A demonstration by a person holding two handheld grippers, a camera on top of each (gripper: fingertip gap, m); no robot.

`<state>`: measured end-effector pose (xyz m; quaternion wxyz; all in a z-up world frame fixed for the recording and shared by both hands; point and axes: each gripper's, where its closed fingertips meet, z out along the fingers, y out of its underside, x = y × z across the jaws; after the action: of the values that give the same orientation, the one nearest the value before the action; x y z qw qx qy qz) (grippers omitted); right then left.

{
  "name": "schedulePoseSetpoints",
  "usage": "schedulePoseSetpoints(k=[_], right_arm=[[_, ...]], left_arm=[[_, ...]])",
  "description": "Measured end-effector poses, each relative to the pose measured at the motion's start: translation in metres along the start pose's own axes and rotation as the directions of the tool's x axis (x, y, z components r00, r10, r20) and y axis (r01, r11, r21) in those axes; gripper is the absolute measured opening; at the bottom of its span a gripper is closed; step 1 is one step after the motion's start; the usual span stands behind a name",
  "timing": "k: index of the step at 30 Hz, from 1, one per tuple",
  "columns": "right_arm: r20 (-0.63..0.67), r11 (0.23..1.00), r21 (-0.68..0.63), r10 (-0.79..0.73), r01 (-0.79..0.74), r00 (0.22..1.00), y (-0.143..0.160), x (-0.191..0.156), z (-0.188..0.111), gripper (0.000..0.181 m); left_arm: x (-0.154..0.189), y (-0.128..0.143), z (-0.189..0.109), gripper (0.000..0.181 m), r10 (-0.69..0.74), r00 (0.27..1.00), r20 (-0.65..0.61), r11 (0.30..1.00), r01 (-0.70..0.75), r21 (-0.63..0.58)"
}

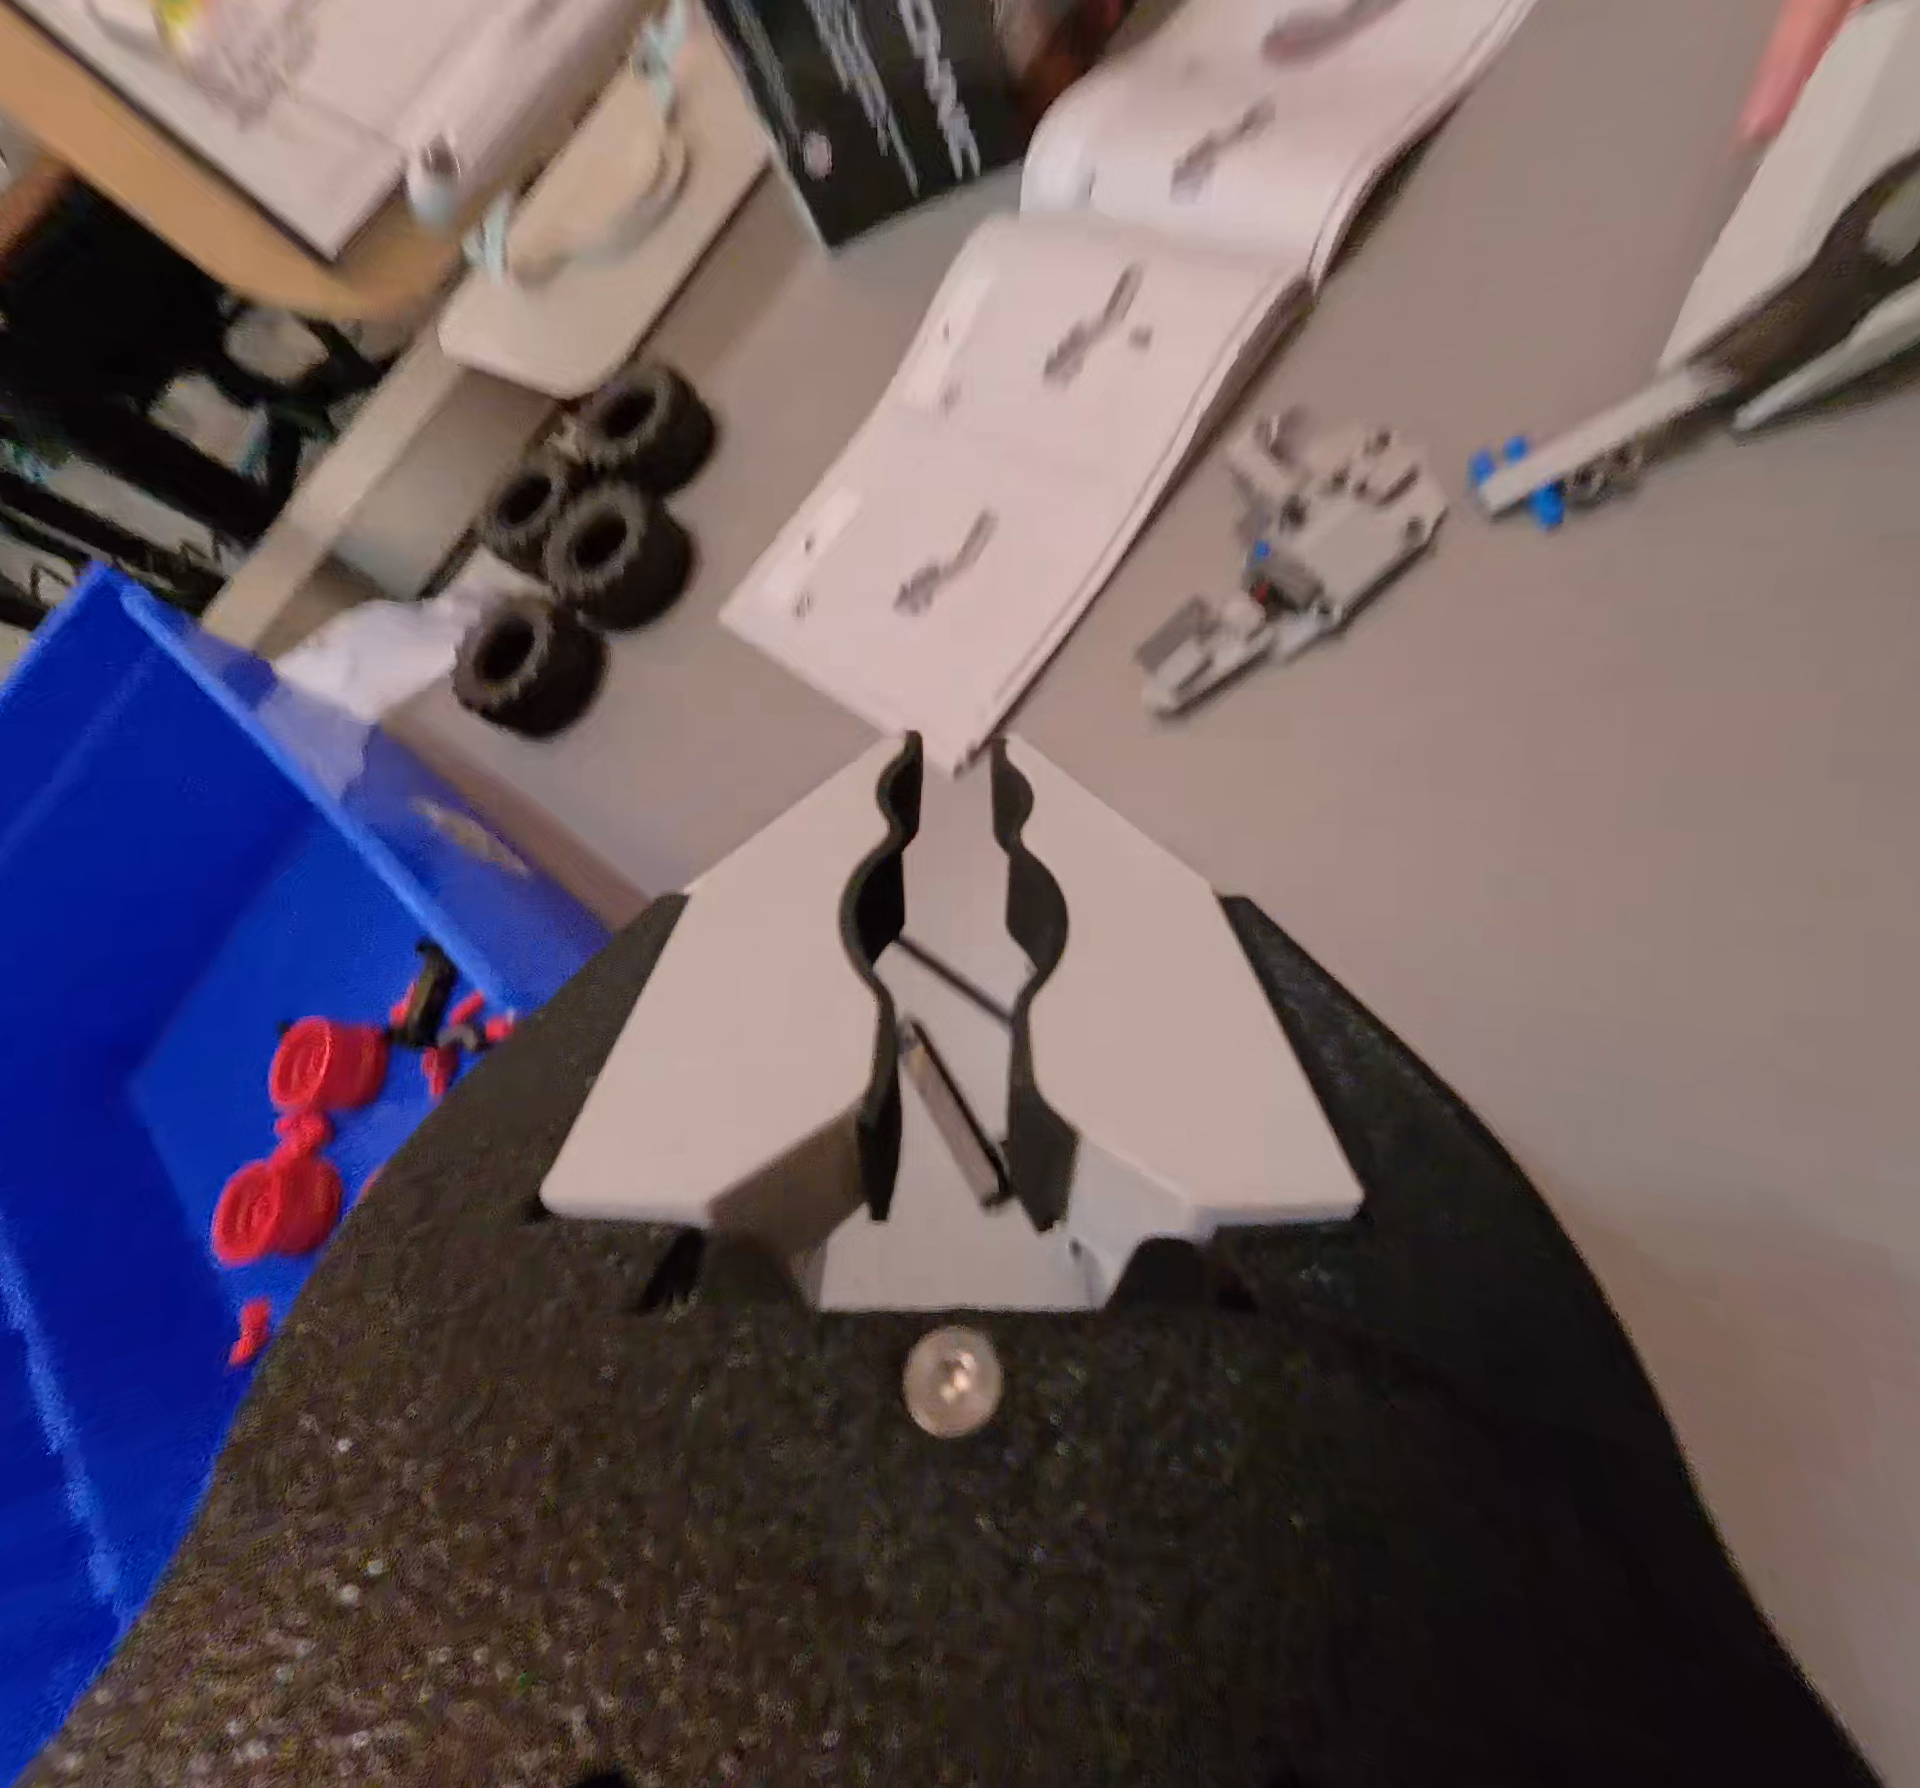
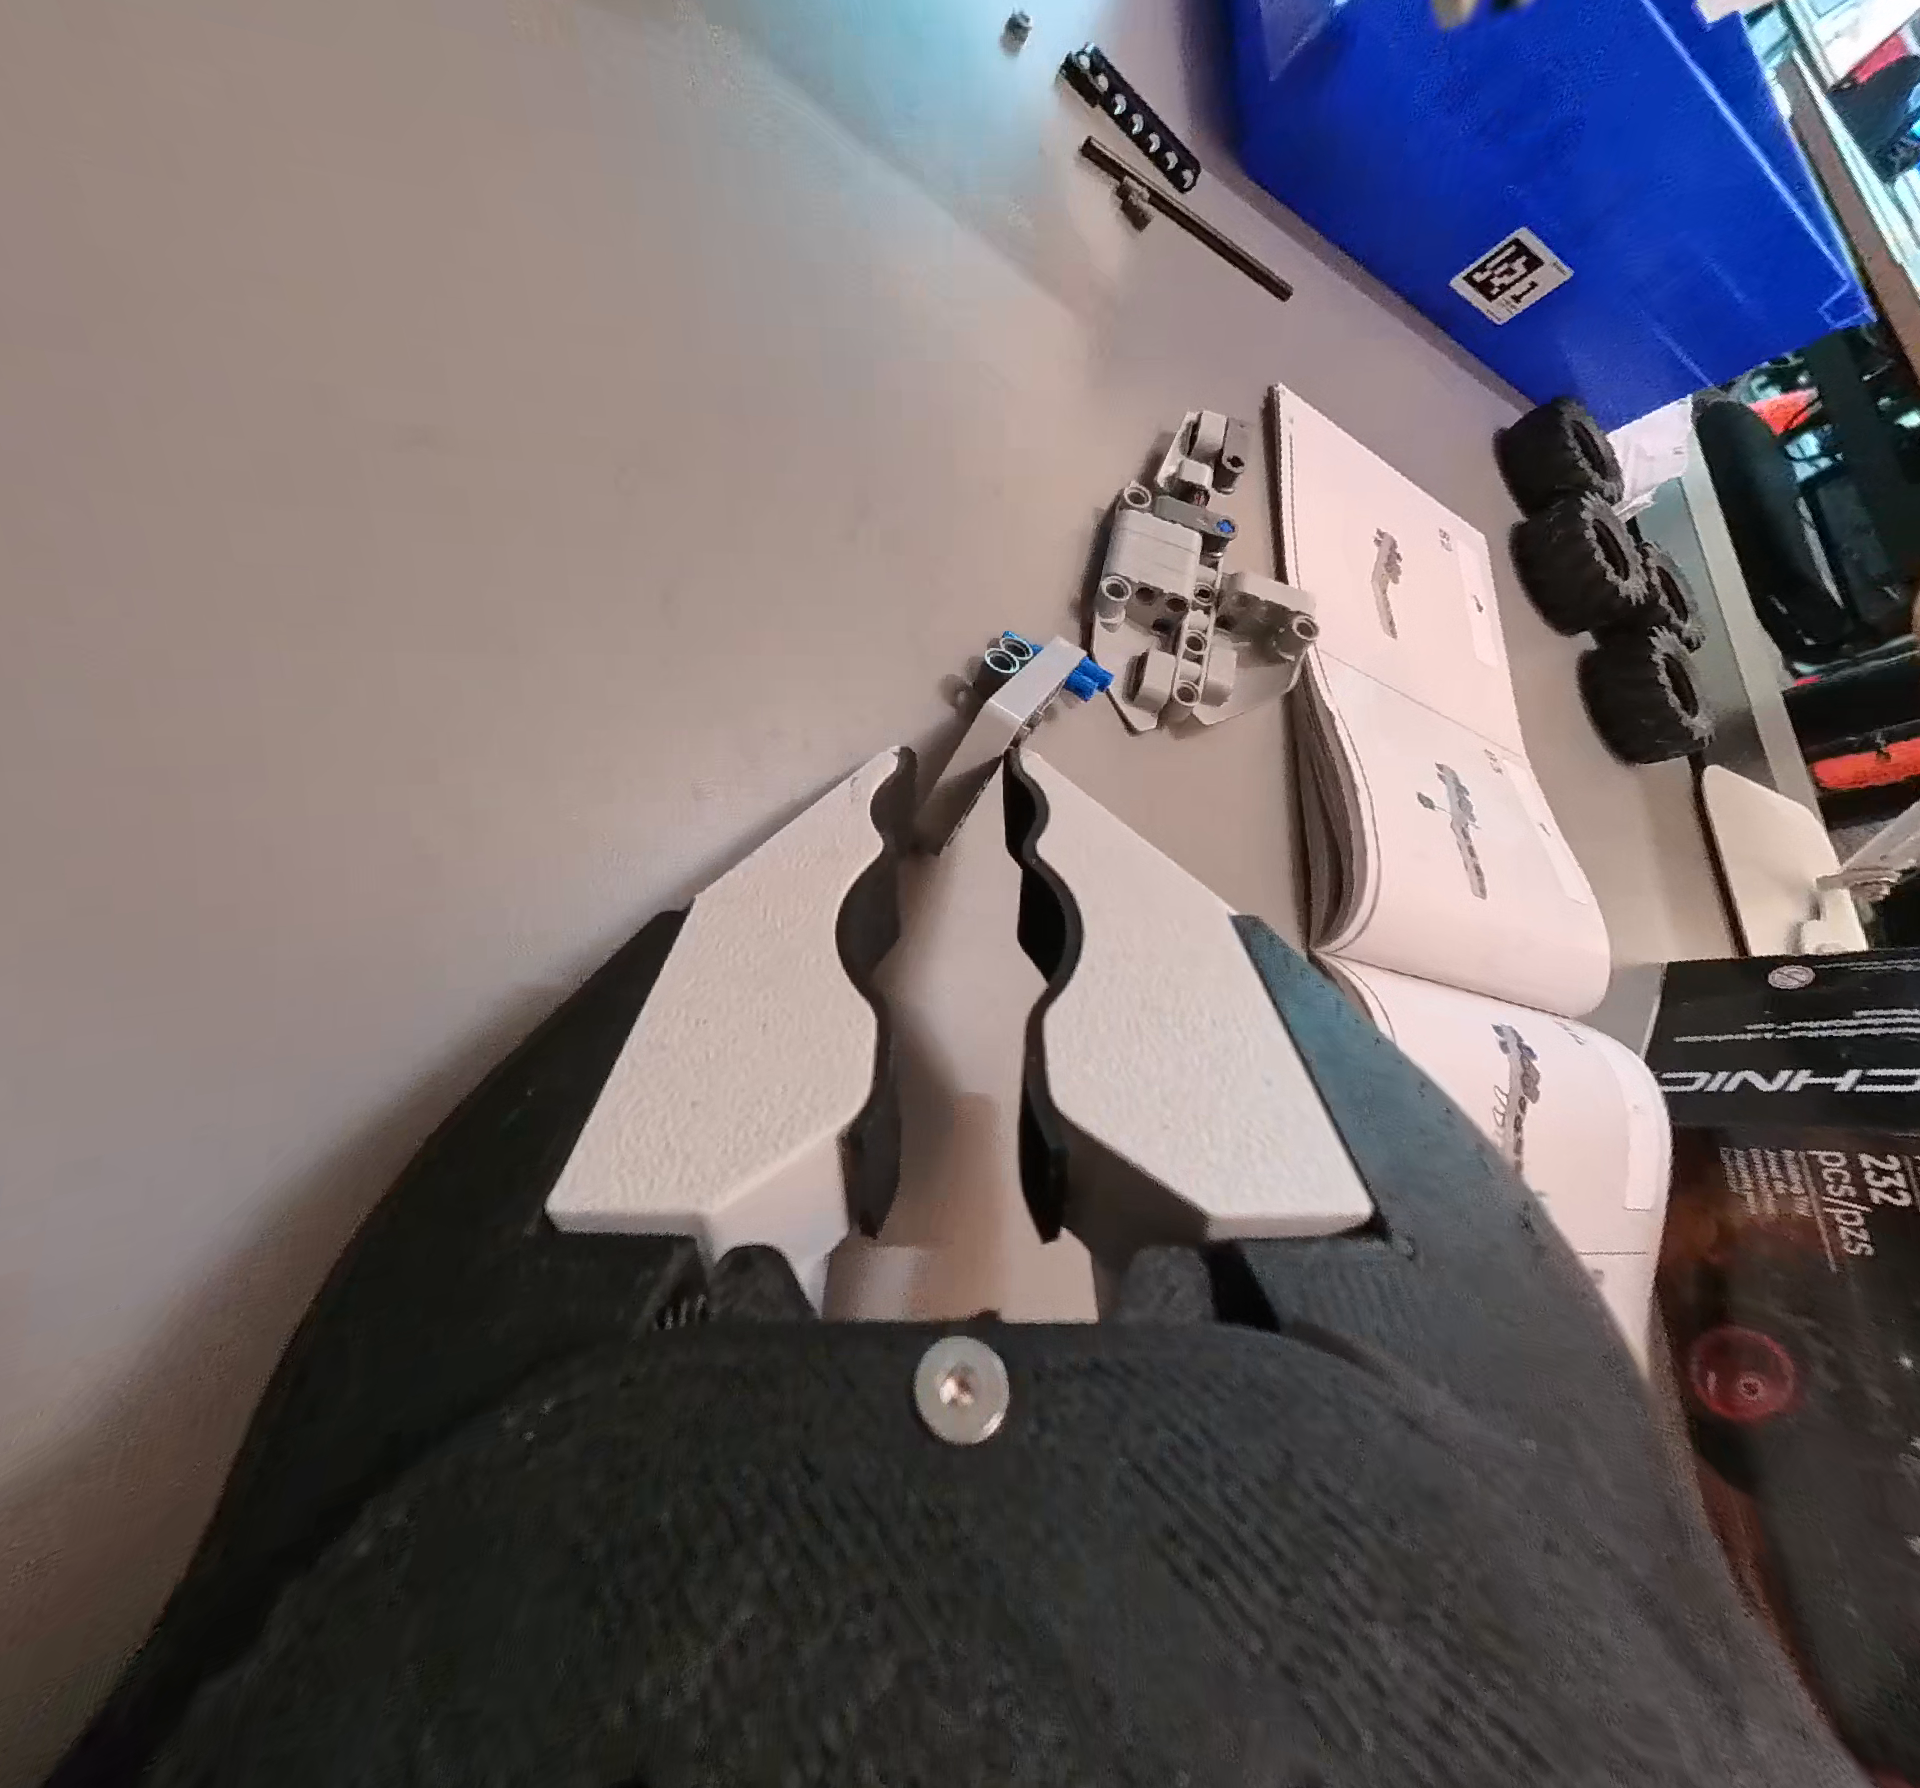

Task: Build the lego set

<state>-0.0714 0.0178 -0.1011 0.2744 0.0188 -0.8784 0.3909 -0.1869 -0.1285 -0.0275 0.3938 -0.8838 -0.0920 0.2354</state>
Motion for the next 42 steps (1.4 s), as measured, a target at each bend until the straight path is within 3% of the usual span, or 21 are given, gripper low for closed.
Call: schedulePoseSetpoints(k=[3,6,9,12,14,18,21,23,25,27,29,30,32,35,42], right_arm=[[-0.019,1.000,-0.024,-0.016,0.015,1.000,0.003,0.002,0.001,0.014],[-0.001,1.000,-0.006,0.000,0.000,1.000,0.002,0.000,0.000,0.009],[-0.018,0.997,-0.027,-0.069,0.068,0.997,0.001,-0.001,0.000,0.008],[-0.060,0.978,-0.088,-0.195,0.189,0.979,0.002,-0.003,-0.001,0.008],[-0.049,0.970,-0.093,-0.231,0.226,0.972,-0.001,-0.009,-0.003,0.008],[-0.033,0.957,-0.109,-0.272,0.267,0.962,-0.002,-0.018,-0.007,0.010],[-0.025,0.980,-0.067,-0.190,0.188,0.981,-0.008,-0.016,-0.011,0.029],[-0.002,0.994,-0.002,-0.111,0.111,0.994,-0.015,-0.015,-0.014,0.030],[0.009,0.998,0.030,-0.062,0.062,0.998,-0.018,-0.013,-0.016,0.031],[0.016,0.999,0.026,-0.035,0.034,0.999,-0.017,-0.012,-0.018,0.032],[0.023,1.000,0.027,0.006,-0.007,1.000,-0.016,-0.010,-0.022,0.032],[0.023,0.999,0.031,0.036,-0.037,0.999,-0.016,-0.008,-0.024,0.032],[0.010,0.994,0.043,0.098,-0.098,0.995,-0.015,0.001,-0.026,0.031],[-0.023,0.988,0.041,0.148,-0.147,0.989,-0.015,0.013,-0.026,0.031],[0.004,0.990,0.010,0.138,-0.138,0.990,-0.015,0.007,-0.023,0.032]], left_arm=[[0.039,-0.009,0.000,0.015,0.050,0.990,-0.131,0.998,-0.045,0.039],[0.102,-0.036,0.022,0.021,0.246,0.936,-0.253,0.969,-0.228,0.095],[0.134,-0.049,0.052,0.023,0.496,0.838,-0.226,0.868,-0.489,0.093],[0.162,-0.045,0.066,0.022,0.598,0.730,-0.331,0.793,-0.599,0.112],[0.172,-0.043,0.071,0.022,0.626,0.694,-0.356,0.767,-0.630,0.120],[0.171,-0.034,0.073,0.010,0.751,0.588,-0.300,0.633,-0.770,0.076],[0.171,-0.032,0.071,0.015,0.766,0.582,-0.274,0.620,-0.782,0.070],[0.170,-0.040,0.066,0.019,0.769,0.601,-0.217,0.630,-0.770,0.102],[0.164,-0.048,0.054,0.021,0.738,0.655,-0.163,0.674,-0.726,0.136],[0.136,-0.052,0.036,0.015,0.617,0.779,-0.111,0.787,-0.605,0.120],[0.079,-0.034,0.021,0.009,0.348,0.937,-0.025,0.937,-0.348,-0.001],[0.053,-0.014,0.014,0.010,0.189,0.982,-0.001,0.979,-0.188,-0.073],[0.021,0.021,0.003,0.011,-0.022,0.999,0.029,0.992,0.025,-0.125],[0.012,0.055,0.000,0.012,-0.135,0.991,-0.005,0.975,0.132,-0.176],[0.019,0.085,0.026,0.013,-0.161,0.986,-0.031,0.928,0.140,-0.345]])
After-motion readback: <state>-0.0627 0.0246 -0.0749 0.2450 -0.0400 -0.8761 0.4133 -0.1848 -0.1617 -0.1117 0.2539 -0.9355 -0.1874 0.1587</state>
